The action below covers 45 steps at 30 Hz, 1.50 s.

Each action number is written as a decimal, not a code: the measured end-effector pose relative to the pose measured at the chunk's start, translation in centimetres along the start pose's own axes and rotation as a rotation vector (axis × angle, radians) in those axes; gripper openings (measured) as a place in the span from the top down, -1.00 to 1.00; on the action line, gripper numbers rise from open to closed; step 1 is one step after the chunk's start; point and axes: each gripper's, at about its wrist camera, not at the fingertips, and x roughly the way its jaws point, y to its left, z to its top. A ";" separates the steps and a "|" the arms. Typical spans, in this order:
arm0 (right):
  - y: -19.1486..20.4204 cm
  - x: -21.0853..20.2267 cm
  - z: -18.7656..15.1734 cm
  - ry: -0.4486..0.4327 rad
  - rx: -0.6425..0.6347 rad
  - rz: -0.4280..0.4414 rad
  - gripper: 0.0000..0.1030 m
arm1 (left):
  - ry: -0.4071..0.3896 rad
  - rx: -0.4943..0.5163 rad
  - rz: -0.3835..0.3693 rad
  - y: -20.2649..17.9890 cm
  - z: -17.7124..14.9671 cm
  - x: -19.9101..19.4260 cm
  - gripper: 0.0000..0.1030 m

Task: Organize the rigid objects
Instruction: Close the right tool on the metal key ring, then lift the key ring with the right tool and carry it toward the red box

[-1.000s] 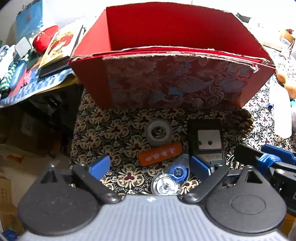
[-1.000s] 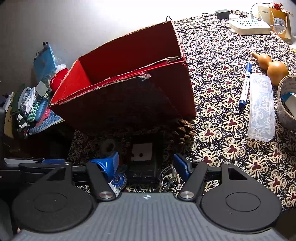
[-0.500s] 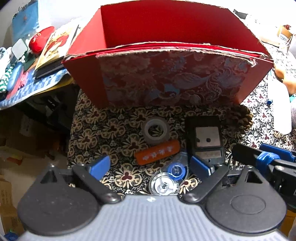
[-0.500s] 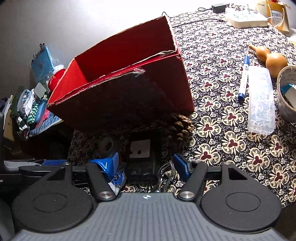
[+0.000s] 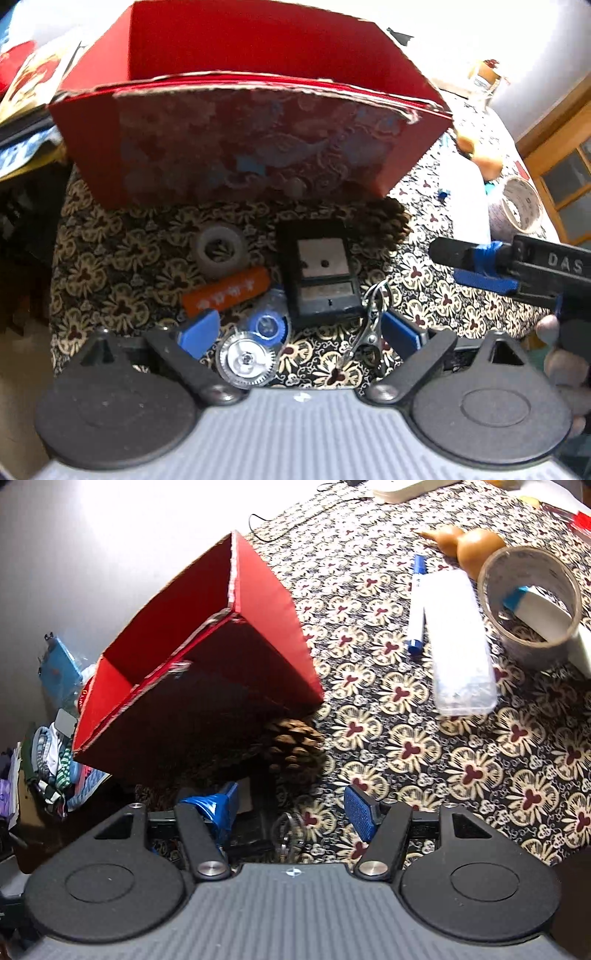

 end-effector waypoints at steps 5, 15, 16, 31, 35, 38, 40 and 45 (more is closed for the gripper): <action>-0.2 0.7 -0.3 0.040 -0.022 0.031 0.18 | 0.013 0.107 -0.054 -1.2 -0.2 0.4 -0.82; -1.3 2.7 -0.9 0.145 0.019 0.100 0.30 | 0.025 0.215 -0.144 -3.3 -1.1 2.0 -0.68; -1.3 2.8 -1.0 0.150 0.020 0.104 0.31 | 0.027 0.224 -0.150 -3.5 -1.2 2.4 -0.45; -2.1 4.3 -1.2 0.167 0.010 0.149 0.65 | 0.090 0.203 -0.139 -4.0 -1.8 6.1 0.51; -2.8 4.2 -1.3 0.174 0.029 0.167 0.64 | 0.082 0.178 -0.141 -3.7 -1.6 6.2 0.54; -2.4 3.9 -1.4 0.178 -0.015 0.165 0.56 | 0.076 0.179 -0.142 -3.7 -1.6 6.1 0.53; -2.3 4.0 -1.4 0.186 -0.026 0.173 0.56 | 0.073 0.183 -0.142 -3.8 -1.6 6.2 0.53; -2.4 4.3 -1.4 0.212 -0.025 0.196 0.71 | 0.073 0.200 -0.149 -4.1 -1.5 6.2 0.54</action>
